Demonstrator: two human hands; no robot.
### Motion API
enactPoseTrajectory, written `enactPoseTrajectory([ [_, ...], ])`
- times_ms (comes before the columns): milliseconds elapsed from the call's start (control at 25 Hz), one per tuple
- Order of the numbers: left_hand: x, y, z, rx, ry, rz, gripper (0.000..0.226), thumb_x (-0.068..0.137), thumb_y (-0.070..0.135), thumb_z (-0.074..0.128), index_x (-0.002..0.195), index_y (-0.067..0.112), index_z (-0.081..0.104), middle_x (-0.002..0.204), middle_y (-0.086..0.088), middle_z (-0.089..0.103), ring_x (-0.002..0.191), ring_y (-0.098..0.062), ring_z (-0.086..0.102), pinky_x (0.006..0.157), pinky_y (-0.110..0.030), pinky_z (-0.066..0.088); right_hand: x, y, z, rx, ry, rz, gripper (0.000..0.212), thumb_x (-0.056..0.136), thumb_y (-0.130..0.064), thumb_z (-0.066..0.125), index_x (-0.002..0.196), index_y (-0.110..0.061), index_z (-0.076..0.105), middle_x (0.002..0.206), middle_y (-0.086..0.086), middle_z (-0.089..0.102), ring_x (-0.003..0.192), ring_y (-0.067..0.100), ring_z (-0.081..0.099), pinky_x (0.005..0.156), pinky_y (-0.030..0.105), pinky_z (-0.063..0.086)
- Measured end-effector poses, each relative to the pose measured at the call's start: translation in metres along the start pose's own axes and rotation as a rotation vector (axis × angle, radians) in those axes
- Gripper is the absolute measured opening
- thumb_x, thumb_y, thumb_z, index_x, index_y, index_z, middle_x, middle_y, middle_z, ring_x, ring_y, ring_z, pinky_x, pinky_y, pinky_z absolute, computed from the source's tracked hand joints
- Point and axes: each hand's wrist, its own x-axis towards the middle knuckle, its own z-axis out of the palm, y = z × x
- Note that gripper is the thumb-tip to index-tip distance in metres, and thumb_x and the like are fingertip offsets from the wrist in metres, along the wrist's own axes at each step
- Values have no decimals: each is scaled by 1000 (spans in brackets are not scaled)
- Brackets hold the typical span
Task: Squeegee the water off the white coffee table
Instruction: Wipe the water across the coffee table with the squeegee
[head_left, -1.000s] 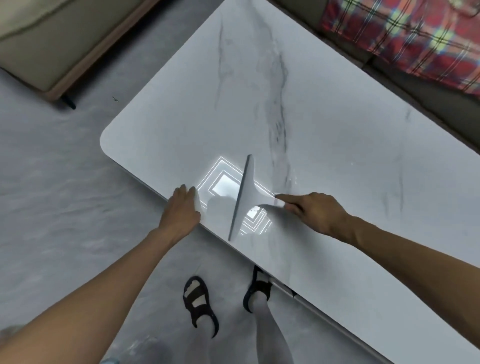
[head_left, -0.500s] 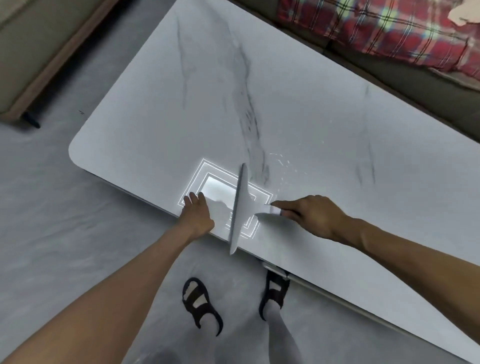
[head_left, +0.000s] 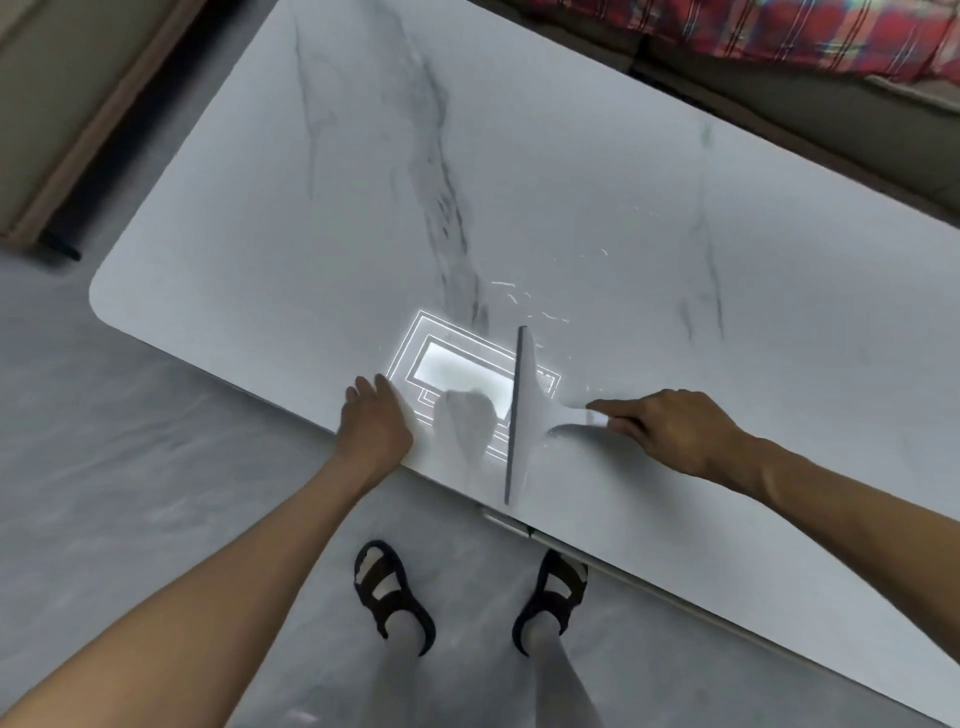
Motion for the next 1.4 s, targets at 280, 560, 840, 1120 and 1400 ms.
enactPoseTrajectory([
  [280,-24,51,11,-132,-161,-65,68,93,3,43,151,-5,9,157,-33,5,144,-51,15,118,-53,23,-17,15,-2,68,36,-90,55,86,-74,4,135,-64,28,124,-12,66,111,24,62,77,34,42],
  [560,-17,74,10,-201,-119,-249,63,100,9,28,149,-11,-5,146,-52,5,139,-63,8,119,-54,15,-1,-17,41,34,-79,-267,39,101,-53,26,137,-53,41,122,-1,67,110,25,62,79,32,40],
  [840,-20,67,12,-51,-129,-249,58,100,4,20,146,-18,-5,144,-54,10,136,-66,13,116,-57,17,-47,95,15,-44,-53,16,38,98,-57,25,134,-62,38,124,-14,65,110,19,63,83,34,48],
  [1120,-17,63,16,36,-108,-194,53,100,-2,16,144,-23,-3,144,-53,10,133,-68,16,113,-60,21,-56,68,-1,-21,-5,-41,40,94,-63,21,132,-64,36,118,-17,67,106,16,64,76,31,44],
  [1400,-20,63,15,39,-137,-127,65,100,11,32,151,-8,-3,149,-47,6,140,-61,11,117,-54,21,-9,-26,48,68,-103,-257,35,100,-50,33,132,-54,46,124,-8,65,112,22,61,81,31,42],
])
